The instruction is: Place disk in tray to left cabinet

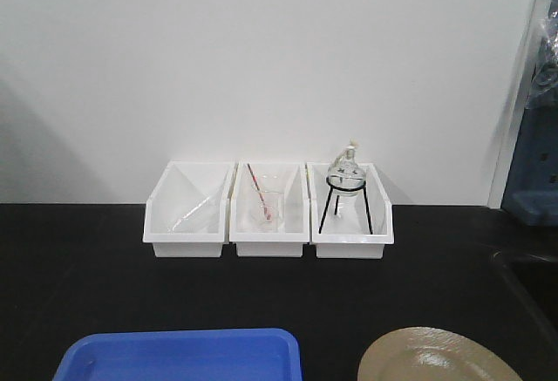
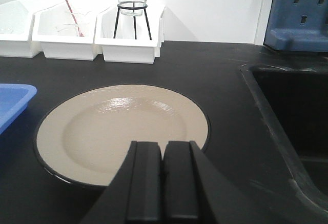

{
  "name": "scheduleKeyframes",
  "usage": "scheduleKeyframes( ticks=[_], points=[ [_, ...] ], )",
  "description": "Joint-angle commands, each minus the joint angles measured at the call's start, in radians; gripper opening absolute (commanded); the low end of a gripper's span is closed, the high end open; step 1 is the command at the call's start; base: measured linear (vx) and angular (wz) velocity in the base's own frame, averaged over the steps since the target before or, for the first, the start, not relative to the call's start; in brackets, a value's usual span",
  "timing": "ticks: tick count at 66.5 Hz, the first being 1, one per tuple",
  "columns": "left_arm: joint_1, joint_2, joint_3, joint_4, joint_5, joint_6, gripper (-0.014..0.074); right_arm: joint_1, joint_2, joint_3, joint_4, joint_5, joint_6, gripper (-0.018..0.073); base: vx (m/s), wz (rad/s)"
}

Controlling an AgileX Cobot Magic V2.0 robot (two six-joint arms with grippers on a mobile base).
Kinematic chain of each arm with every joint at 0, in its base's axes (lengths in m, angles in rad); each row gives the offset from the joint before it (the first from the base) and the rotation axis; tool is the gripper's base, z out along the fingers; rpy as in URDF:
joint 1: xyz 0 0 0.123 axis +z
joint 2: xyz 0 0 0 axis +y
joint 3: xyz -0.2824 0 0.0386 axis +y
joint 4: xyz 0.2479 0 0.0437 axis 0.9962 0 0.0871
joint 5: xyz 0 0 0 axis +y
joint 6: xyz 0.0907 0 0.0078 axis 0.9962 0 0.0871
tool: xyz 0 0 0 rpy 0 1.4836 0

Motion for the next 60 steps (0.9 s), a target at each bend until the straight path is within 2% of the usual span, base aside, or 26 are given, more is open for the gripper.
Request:
scheduleKeyframes(
  ticks=[1,37,47,60],
  points=[
    [0.001,0.020,0.013,0.000,-0.083,0.002,-0.0006,0.000,-0.012,0.022,-0.008,-0.080,-0.008,-0.0006,0.00,0.00],
    [0.001,0.020,0.012,-0.005,-0.094,0.001,-0.0006,0.000,-0.012,0.022,-0.010,-0.080,-0.009,-0.0006,0.00,0.00],
    [0.001,0.020,0.012,-0.006,-0.113,0.001,-0.0006,0.000,-0.012,0.022,-0.111,-0.083,-0.094,-0.0006,0.00,0.00],
    [0.001,0.020,0.012,-0.006,-0.121,0.002,-0.0006,0.000,-0.012,0.022,-0.113,-0.085,-0.094,-0.0006,0.00,0.00]
  ],
)
